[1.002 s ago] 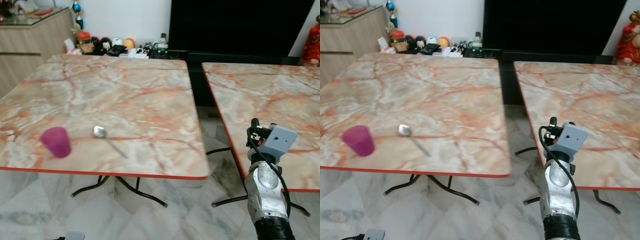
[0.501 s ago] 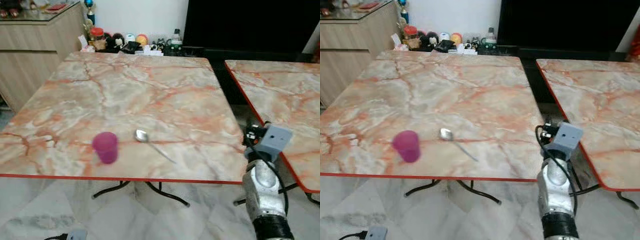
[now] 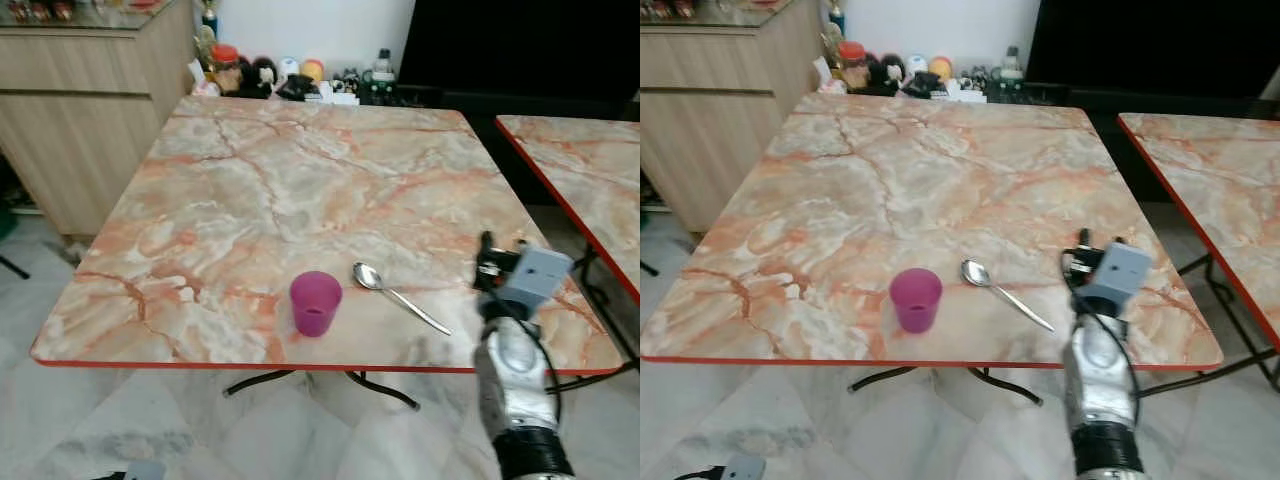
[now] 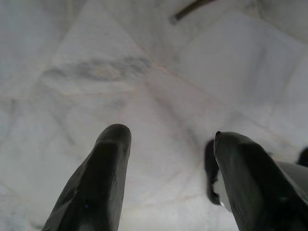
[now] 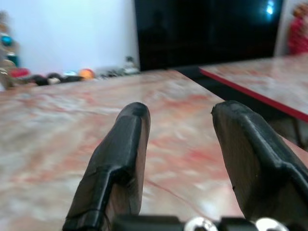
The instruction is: Setting the table
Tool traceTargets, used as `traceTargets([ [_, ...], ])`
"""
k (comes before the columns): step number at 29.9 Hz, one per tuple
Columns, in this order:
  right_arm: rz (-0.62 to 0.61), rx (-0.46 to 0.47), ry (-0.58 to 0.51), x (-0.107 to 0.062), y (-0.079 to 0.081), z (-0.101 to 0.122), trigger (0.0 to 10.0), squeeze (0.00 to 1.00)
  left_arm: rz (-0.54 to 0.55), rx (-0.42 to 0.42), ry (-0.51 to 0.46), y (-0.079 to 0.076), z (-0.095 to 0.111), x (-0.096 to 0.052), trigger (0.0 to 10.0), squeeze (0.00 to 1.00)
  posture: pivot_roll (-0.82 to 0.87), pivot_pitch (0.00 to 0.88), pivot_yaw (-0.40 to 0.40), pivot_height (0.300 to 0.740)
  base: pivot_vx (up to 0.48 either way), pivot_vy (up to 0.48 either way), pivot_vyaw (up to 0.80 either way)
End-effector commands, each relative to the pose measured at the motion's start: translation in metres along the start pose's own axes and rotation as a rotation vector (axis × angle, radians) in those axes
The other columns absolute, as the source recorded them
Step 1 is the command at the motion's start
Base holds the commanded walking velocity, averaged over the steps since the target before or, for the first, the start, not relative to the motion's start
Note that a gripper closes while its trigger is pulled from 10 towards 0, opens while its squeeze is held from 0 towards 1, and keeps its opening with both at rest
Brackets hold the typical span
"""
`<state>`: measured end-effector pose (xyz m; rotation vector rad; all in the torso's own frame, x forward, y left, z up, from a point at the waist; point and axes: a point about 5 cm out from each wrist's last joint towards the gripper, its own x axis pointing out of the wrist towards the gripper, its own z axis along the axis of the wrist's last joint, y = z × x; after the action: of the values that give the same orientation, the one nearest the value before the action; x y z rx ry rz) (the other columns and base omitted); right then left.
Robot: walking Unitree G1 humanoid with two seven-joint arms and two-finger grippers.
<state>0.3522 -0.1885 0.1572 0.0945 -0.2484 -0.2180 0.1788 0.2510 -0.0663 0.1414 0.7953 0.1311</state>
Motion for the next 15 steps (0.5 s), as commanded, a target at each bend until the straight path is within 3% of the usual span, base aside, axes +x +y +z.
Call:
traceTargets([
  [1,-0.024,-0.011,-0.004,0.0003,-0.0087,0.0009,10.0,0.0,-0.014,-0.005,0.036,-0.0052,-0.0108,-0.0028,10.0,0.0,0.11,0.106,-0.036,0.74,0.0,0.0,0.0],
  [11,-0.02,-0.014,0.001,-0.0007,-0.0091,-0.001,10.0,0.0,-0.029,-0.008,0.032,-0.0058,-0.0097,-0.0024,10.0,0.0,0.11,0.107,-0.035,0.74,0.0,0.0,0.0],
  [15,-0.02,-0.017,0.002,-0.0008,-0.0098,-0.0012,10.0,0.0,-0.032,-0.008,0.031,-0.0064,-0.0098,-0.0025,10.0,0.0,0.11,0.107,-0.035,0.74,0.241,0.0,0.0],
])
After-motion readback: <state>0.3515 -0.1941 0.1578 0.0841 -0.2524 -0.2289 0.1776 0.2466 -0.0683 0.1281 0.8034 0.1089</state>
